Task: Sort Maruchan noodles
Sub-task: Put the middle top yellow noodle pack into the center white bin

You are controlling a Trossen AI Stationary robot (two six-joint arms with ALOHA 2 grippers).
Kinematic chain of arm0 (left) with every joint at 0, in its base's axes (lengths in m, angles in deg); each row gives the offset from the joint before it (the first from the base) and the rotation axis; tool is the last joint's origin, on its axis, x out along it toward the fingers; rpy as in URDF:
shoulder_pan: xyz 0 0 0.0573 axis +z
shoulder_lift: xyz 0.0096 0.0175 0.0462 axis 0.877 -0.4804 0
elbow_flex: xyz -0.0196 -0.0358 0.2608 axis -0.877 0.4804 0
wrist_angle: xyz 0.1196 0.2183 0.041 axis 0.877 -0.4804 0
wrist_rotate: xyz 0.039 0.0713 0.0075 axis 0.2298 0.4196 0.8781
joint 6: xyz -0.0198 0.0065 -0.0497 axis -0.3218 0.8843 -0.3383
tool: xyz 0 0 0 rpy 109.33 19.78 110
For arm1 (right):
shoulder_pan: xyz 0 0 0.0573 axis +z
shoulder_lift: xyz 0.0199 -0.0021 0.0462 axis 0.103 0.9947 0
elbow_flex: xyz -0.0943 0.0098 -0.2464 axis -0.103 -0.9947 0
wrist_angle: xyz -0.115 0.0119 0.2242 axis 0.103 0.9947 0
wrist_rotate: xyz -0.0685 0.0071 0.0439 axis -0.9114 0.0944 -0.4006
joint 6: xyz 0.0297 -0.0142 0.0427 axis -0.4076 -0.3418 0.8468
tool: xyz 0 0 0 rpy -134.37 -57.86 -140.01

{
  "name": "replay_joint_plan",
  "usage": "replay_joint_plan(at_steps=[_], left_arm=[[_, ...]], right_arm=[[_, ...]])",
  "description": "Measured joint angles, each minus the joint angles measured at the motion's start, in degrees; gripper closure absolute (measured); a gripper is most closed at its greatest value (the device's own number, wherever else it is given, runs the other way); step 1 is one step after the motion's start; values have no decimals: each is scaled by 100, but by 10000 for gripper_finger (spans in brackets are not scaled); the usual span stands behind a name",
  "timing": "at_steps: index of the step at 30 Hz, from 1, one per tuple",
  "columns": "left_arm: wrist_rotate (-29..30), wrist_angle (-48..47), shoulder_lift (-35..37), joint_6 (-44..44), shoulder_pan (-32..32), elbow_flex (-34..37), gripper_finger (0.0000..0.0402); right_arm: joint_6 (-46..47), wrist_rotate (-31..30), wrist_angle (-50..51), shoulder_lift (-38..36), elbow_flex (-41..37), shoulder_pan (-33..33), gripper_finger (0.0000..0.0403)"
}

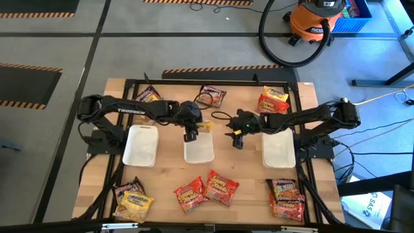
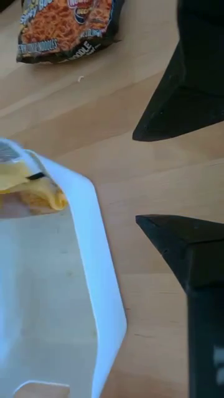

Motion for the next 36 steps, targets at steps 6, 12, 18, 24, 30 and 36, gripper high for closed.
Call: replay_joint_plan(at_steps=[6, 12, 18, 24, 30, 36], left_arm=[[326, -85, -60, -218, 2, 1, 270], [434, -67, -197, -350, 2, 0, 270], [432, 41, -567, -207, -22, -2, 269], [437, 344, -780, 239, -22, -4, 268], [275, 700, -825, 439, -22, -2, 267], [221, 754, -825, 395, 18, -2, 266]], right_arm=[[-1, 0, -8, 1, 0, 0, 221], [-1, 2, -6, 1, 0, 0, 221], [-1, 4, -1, 3, 0, 0, 221], [-3, 17, 2, 2, 0, 0, 221], [-3, 17, 9, 3, 0, 0, 221], [-3, 20, 5, 3, 0, 0, 221]])
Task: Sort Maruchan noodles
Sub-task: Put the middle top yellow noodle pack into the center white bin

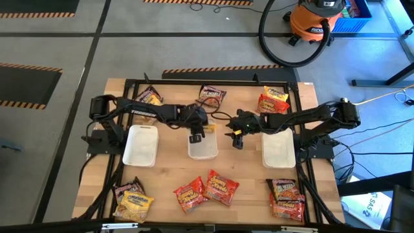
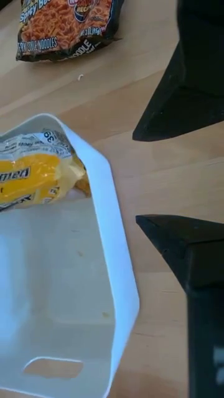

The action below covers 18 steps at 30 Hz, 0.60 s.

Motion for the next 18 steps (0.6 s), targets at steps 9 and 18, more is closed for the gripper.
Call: replay_joint_plan(at_steps=[9, 18], left_arm=[[239, 16, -50, -144, -1, 4, 238], [216, 33, -8, -507, -8, 4, 190]], right_arm=[[0, 48, -4, 0, 0, 0, 221], [0, 47, -9, 0, 0, 0, 221]])
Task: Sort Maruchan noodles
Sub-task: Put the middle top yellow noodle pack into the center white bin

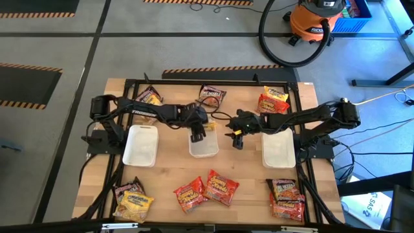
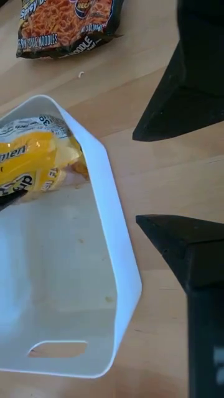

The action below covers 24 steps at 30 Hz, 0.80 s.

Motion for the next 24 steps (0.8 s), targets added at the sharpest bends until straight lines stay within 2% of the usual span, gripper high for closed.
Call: replay_joint_plan(at_steps=[8, 15, 24], left_arm=[[43, -20, 290, -294, 33, 0, 191], [613, -168, 298, -385, 33, 0, 191], [565, -218, 456, -397, 31, 0, 191]], right_arm=[[0, 0, -9, 0, 0, 0, 221], [0, -1, -7, 0, 0, 0, 221], [0, -1, -15, 0, 0, -2, 221]])
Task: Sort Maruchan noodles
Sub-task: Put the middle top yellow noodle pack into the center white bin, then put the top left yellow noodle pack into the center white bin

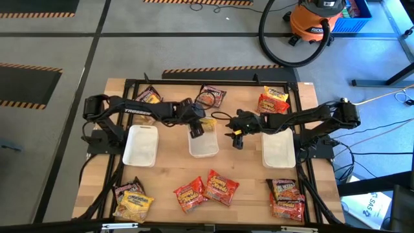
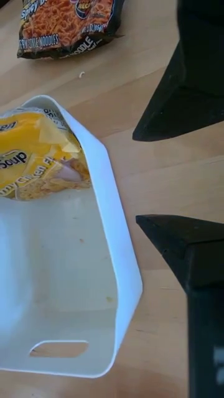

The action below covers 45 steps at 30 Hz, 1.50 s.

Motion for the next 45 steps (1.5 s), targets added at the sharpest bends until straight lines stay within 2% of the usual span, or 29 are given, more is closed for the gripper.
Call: replay_joint_plan(at_steps=[9, 20, 26, 32, 40, 45], left_arm=[[-68, -217, 590, 108, -9, -1, 191], [155, -1277, 2135, 304, 225, -1, 191], [97, -2014, 2817, 299, 781, -2, 191], [-521, -2636, 3173, 299, 1482, -2, 191], [-1079, -3486, 3054, 343, 2478, -2, 191], [-873, -3762, 2918, 339, 2902, -2, 191]], right_arm=[[0, 0, -20, 0, 2, 0, 221], [-48, -7, -225, 0, 2, 0, 221], [-305, -33, -410, 0, 2, 1, 221], [-473, -263, -424, 0, 2, -11, 221], [-795, -264, -439, 0, 2, -44, 221], [-885, -264, -439, 0, 2, -48, 221]])
